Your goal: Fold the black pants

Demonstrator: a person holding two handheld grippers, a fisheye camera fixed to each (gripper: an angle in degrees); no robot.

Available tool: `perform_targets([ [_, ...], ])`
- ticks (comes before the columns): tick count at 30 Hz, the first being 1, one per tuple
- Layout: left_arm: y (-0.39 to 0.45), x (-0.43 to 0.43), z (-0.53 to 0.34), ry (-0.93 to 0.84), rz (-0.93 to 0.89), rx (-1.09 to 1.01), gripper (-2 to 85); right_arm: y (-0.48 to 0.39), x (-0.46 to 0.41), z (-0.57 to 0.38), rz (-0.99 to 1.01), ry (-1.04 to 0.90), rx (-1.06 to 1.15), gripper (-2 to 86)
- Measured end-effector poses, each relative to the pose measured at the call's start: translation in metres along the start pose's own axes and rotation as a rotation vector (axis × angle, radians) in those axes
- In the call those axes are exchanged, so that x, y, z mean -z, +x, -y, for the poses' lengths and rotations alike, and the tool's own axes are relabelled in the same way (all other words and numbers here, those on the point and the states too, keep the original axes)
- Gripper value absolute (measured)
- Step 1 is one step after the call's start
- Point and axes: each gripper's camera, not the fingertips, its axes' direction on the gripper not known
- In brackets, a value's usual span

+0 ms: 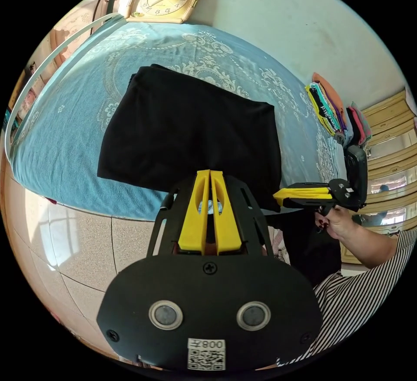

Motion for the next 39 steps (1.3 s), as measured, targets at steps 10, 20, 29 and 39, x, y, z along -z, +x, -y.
perform_targets([
  [10,0.049,-0.043,-0.017,-0.258,-0.277,-0.123,4.1,0.068,0.024,-0.066,0.337,0.117,-0.295,1.5],
  [20,0.028,-0.077,-0.003,-0.279,-0.4,-0.03,3.0,0.119,0.01,-0.102,0.613,0.149,-0.484,7.9],
  [29,0.004,-0.071,-0.008,-0.22,-0.48,-0.001,1.5,0.137,-0.002,-0.113,0.77,0.2,-0.536,9.0],
  [39,-0.023,-0.075,-0.019,-0.2,-0.521,0.026,1.2,0.144,-0.016,-0.139,0.865,0.275,-0.584,10.7],
])
